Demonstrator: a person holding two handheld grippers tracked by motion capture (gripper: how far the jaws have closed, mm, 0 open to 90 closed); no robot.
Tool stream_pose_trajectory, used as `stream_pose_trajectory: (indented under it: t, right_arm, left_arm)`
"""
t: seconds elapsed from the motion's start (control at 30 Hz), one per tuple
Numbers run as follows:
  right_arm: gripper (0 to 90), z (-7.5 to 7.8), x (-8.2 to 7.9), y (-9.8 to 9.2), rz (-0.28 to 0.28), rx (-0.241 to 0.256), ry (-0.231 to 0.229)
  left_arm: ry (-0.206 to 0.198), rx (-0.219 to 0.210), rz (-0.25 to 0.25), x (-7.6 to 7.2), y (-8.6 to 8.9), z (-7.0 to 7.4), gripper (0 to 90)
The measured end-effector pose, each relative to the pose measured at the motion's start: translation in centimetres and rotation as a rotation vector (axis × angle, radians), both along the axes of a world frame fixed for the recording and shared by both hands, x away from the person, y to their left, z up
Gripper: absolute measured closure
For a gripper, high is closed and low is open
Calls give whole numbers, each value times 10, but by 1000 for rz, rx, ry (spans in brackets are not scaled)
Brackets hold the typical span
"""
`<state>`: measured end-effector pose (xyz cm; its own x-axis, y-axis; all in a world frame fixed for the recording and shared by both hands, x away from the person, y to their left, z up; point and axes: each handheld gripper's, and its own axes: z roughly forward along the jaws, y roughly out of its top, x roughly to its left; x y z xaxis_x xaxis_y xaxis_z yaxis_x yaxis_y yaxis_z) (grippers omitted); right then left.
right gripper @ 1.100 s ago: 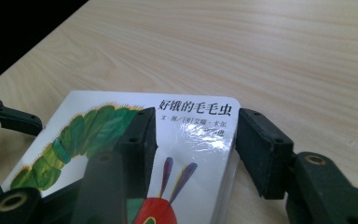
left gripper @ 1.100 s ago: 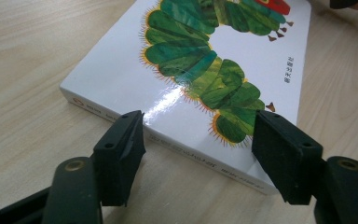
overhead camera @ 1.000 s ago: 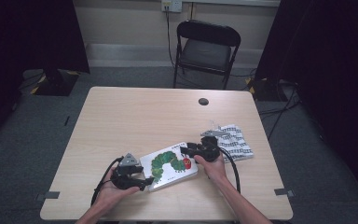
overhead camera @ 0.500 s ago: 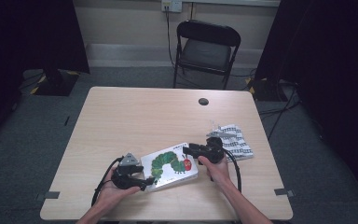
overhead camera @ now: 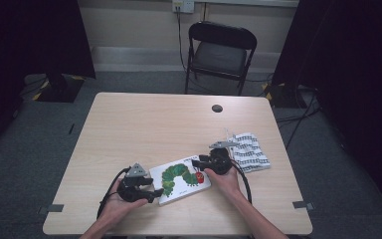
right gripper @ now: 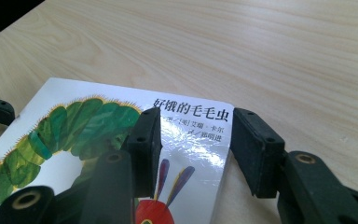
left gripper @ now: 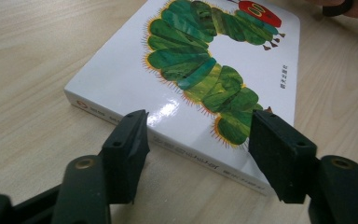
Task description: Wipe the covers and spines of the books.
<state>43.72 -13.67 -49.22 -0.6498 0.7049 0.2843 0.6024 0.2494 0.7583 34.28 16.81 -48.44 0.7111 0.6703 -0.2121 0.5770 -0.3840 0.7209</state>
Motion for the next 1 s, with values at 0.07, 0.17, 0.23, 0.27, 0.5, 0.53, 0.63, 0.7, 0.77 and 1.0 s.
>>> stream_pose_trajectory:
  t: [0.07,0.17,0.23,0.27,0.5,0.53,0.63,0.7,0.77,1.0]
  right_arm:
    - [528,0,0,0,9,-12,-3]
    - [476,-1,-2,0,10,-45,-1]
    - [459,-4,-2,0,3,-60,3]
    - [463,-4,-2,0,3,-55,9]
    - [526,1,-4,0,-9,-15,18]
    - [528,3,-4,-1,-8,-5,11]
    - [531,13,-7,-5,-15,65,-3]
    - [543,18,-8,-9,-12,116,-10]
    - [555,19,-8,-11,-9,147,-3]
    - [594,18,-12,-16,16,176,46]
  left_arm:
    - [4,-5,-6,0,1,0,399]
    - [8,-3,-10,0,1,0,397]
    - [10,-5,-11,0,1,0,396]
    - [9,-4,-11,0,1,0,396]
    - [3,6,-13,-1,0,0,398]
    - [2,4,-12,-1,0,0,396]
    - [4,2,-14,-1,0,0,385]
    - [6,-3,-11,-1,-1,0,376]
    - [8,-7,-12,-1,-1,0,361]
    - [13,-17,-13,0,-1,1,335]
